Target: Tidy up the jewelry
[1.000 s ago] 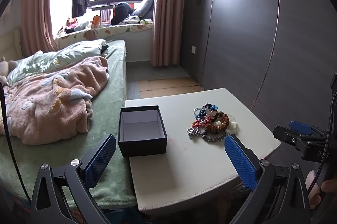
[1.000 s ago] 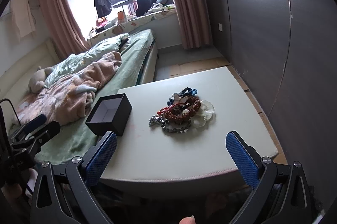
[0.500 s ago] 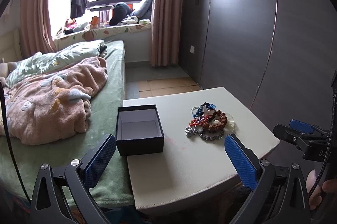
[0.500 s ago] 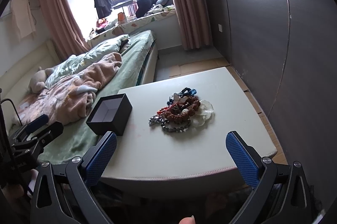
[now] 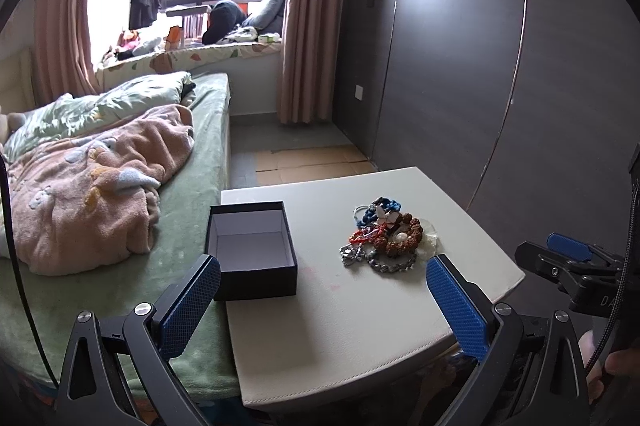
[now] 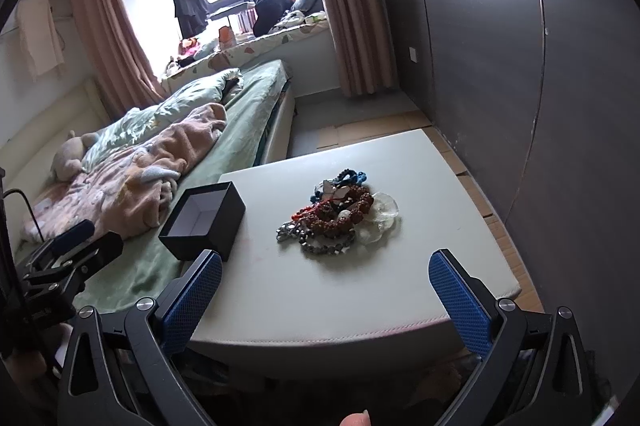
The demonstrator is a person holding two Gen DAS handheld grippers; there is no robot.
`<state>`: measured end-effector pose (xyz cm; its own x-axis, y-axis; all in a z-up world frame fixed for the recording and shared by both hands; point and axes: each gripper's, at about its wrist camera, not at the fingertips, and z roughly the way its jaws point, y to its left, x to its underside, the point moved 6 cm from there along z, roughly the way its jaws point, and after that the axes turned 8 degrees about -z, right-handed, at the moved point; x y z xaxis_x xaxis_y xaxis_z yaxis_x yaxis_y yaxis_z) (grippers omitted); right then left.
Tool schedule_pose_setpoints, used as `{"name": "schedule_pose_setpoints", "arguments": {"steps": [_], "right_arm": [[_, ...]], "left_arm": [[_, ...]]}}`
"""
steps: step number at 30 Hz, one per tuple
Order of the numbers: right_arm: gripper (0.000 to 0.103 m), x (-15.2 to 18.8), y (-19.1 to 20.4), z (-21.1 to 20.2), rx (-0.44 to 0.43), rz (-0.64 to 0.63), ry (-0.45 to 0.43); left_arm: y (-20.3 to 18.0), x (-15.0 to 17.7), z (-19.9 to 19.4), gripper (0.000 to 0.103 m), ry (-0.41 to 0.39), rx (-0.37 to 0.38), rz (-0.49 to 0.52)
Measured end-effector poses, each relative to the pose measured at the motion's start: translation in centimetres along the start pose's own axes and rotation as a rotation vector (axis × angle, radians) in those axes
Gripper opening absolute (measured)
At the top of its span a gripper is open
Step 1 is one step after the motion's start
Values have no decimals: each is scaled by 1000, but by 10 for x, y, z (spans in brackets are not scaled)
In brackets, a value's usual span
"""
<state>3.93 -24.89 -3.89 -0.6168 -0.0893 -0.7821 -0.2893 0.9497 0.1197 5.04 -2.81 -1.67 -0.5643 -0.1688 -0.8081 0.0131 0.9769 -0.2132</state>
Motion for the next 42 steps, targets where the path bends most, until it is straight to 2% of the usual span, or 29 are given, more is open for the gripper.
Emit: {"name": "schedule_pose_setpoints", "arguments": {"steps": [9, 14, 16, 19, 23, 29, 33, 36, 42], "right_arm": [[103, -8, -26, 10, 18, 77, -15], [103, -8, -45, 28, 27, 156, 35], [103, -7, -51, 33, 17, 196, 51], [101, -6, -61, 40, -6, 256, 67], [86, -3, -70, 53, -20, 319, 102], [72, 2, -82, 76, -79, 429, 157], [70, -1, -85, 87, -108, 462, 172], [70, -3, -91, 93, -96, 479, 172], [70, -6, -101, 110, -104, 540, 190]], "left_arm": [[-15, -8, 30, 103, 24, 45, 8], [-23, -16, 47, 102, 36, 103, -19], [-27, -16, 56, 99, 52, 123, -30], [-35, -14, 72, 87, 93, 139, -21], [-44, -8, 93, 75, 145, 150, -15], [-52, -3, 121, 63, 200, 153, -2], [-53, 0, 143, 55, 239, 144, 16], [-54, 4, 161, 49, 268, 142, 25], [-62, 10, 197, 44, 321, 150, 57]]}}
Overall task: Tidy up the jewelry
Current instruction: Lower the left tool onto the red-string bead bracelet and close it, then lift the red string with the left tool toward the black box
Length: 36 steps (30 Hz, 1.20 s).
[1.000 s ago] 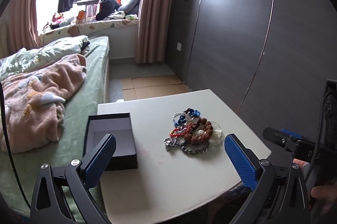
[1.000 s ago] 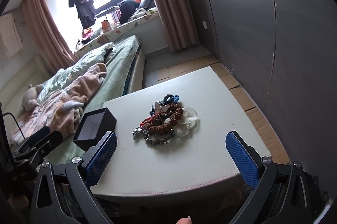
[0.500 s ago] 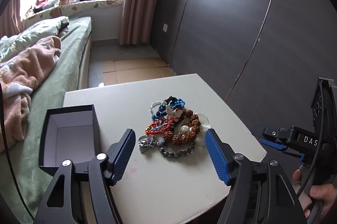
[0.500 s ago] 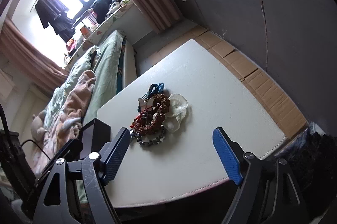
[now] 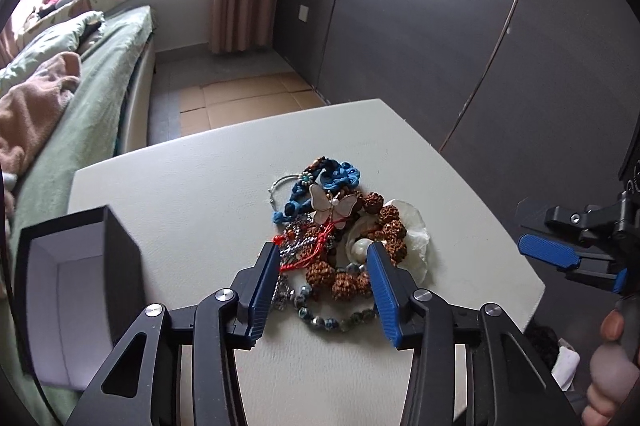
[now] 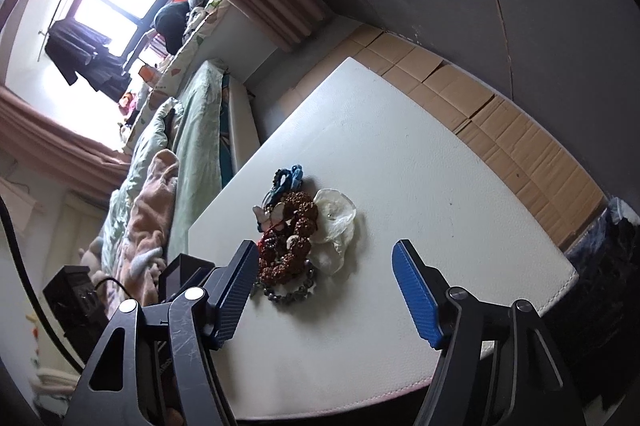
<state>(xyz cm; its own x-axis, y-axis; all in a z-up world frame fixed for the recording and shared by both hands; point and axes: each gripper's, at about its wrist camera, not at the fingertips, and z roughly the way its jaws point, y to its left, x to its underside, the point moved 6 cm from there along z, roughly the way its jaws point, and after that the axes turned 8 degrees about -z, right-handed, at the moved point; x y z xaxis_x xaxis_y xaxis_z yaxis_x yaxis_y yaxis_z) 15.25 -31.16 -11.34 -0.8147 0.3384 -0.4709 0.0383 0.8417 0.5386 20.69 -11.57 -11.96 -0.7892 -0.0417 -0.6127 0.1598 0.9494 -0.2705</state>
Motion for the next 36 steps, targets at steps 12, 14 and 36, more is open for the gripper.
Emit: {"name": "schedule_pose_setpoints", "arguments": {"steps": [12, 14, 36], "right_arm": [[70, -10, -9, 25, -20, 69, 45], [70, -9, -8, 28, -27, 71, 55], [57, 2, 11, 39, -29, 12, 93]], "left_arm": [[-1, 0, 46, 25, 69, -48, 51], [2, -1, 46, 20, 65, -45, 41], [38, -13, -30, 5, 10, 156, -168]]}}
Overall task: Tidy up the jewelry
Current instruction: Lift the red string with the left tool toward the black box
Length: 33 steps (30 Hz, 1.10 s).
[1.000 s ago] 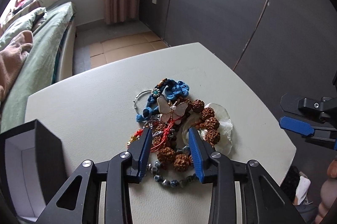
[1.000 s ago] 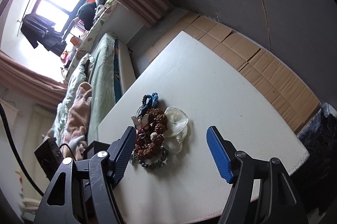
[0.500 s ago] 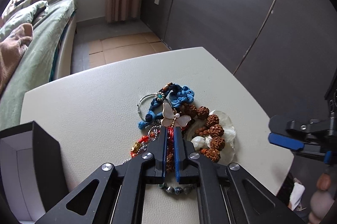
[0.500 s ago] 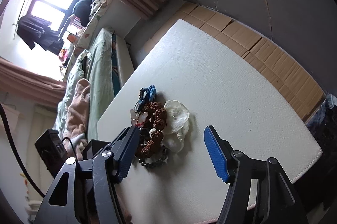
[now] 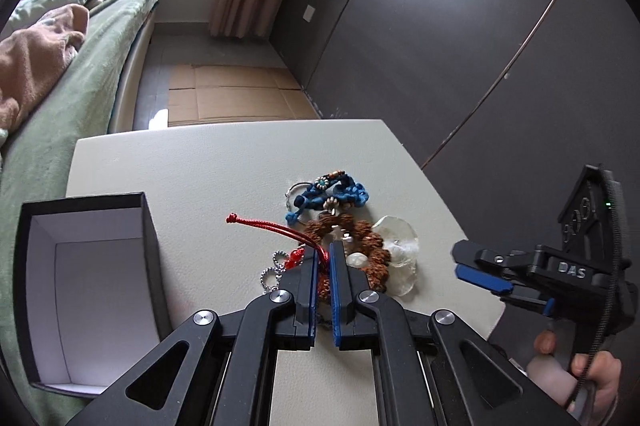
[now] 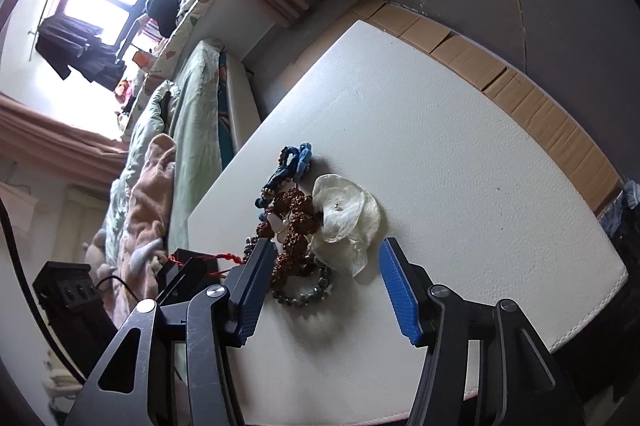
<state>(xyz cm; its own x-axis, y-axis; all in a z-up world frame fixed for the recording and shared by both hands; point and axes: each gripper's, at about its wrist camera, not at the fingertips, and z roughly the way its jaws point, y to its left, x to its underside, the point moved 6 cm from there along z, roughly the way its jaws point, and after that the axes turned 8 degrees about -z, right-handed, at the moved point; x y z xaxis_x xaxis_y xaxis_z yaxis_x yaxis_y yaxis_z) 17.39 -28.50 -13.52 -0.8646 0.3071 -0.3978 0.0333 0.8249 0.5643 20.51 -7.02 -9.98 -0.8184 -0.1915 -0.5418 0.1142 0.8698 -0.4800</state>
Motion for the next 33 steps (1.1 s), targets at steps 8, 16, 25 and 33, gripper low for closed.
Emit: {"name": "schedule_pose_setpoints", "arguments": {"steps": [8, 16, 25, 33], "right_arm": [[57, 14, 21, 21, -25, -64, 55], [57, 39, 25, 27, -40, -60, 100], [57, 48, 12, 11, -40, -45, 88], [57, 53, 15, 7, -52, -76, 93]], "left_arm": [[14, 16, -4, 5, 83, -25, -54], [30, 39, -6, 5, 137, -99, -74], [23, 32, -49, 5, 7, -23, -88], [21, 19, -86, 5, -88, 34, -87]]}}
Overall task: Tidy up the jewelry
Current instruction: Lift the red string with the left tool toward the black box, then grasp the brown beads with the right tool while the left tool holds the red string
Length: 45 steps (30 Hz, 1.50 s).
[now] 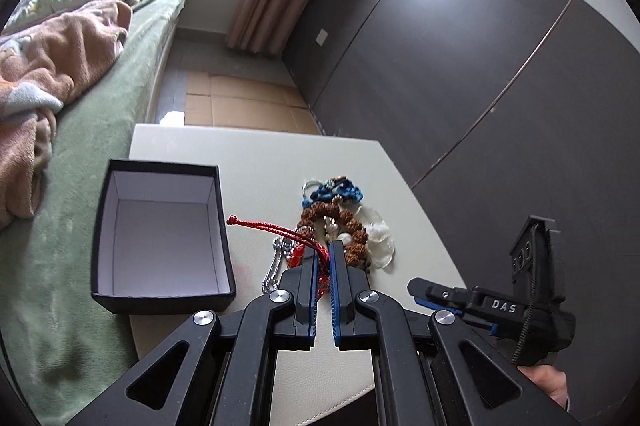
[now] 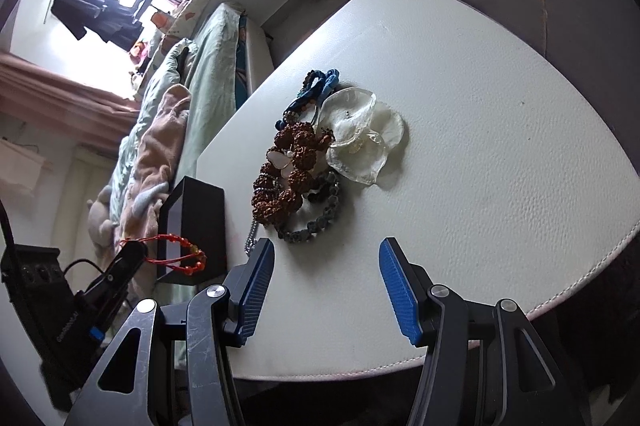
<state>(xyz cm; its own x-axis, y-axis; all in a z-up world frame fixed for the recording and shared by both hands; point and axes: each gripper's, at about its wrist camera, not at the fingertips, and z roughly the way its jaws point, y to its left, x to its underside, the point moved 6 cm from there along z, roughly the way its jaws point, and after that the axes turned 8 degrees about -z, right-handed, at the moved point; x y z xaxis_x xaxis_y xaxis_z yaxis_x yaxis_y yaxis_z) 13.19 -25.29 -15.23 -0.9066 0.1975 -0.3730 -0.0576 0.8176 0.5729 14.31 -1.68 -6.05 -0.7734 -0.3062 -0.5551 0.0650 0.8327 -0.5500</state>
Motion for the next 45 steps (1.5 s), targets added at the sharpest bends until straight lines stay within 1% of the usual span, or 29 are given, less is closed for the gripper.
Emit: {"name": "schedule_pose_setpoints", "arguments": {"steps": [3, 5, 10, 14, 21, 22, 23, 24, 25, 26, 30, 35, 41, 45], "right_arm": [[57, -2, 3, 0, 12, -19, -4], [57, -8, 9, 4, 27, -45, -3], [57, -29, 20, 20, 68, -92, 6], [57, -37, 22, 37, 90, -101, 32], [57, -52, 22, 66, 167, -124, 68], [52, -53, 21, 71, 190, -131, 78], [38, -53, 21, 74, 201, -136, 87], [33, -52, 20, 79, 207, -139, 106], [27, -52, 21, 79, 205, -142, 107], [23, -52, 22, 77, 202, -147, 94], [21, -58, 39, 50, 163, -197, 10], [21, -63, 66, 23, 143, -287, -66], [20, -70, 104, -3, 139, -393, -140], [20, -74, 131, -13, 100, -441, -169]], "left_arm": [[2, -7, -11, 5, -40, -6, -2], [5, -9, -16, 5, -54, -9, -6], [12, -11, -21, 5, -76, -28, -9], [19, -15, -27, 5, -94, -36, -18], [33, -20, -40, 5, -121, -57, -45], [35, -20, -41, 5, -125, -63, -47], [37, -19, -42, 5, -128, -69, -50], [39, -19, -43, 5, -130, -75, -54], [40, -19, -44, 5, -131, -77, -57], [42, -20, -46, 5, -134, -79, -61], [46, -21, -50, 5, -149, -86, -74], [47, -23, -53, 5, -158, -88, -86], [54, -26, -60, 5, -187, -97, -100], [59, -31, -63, 5, -206, -99, -117]]}}
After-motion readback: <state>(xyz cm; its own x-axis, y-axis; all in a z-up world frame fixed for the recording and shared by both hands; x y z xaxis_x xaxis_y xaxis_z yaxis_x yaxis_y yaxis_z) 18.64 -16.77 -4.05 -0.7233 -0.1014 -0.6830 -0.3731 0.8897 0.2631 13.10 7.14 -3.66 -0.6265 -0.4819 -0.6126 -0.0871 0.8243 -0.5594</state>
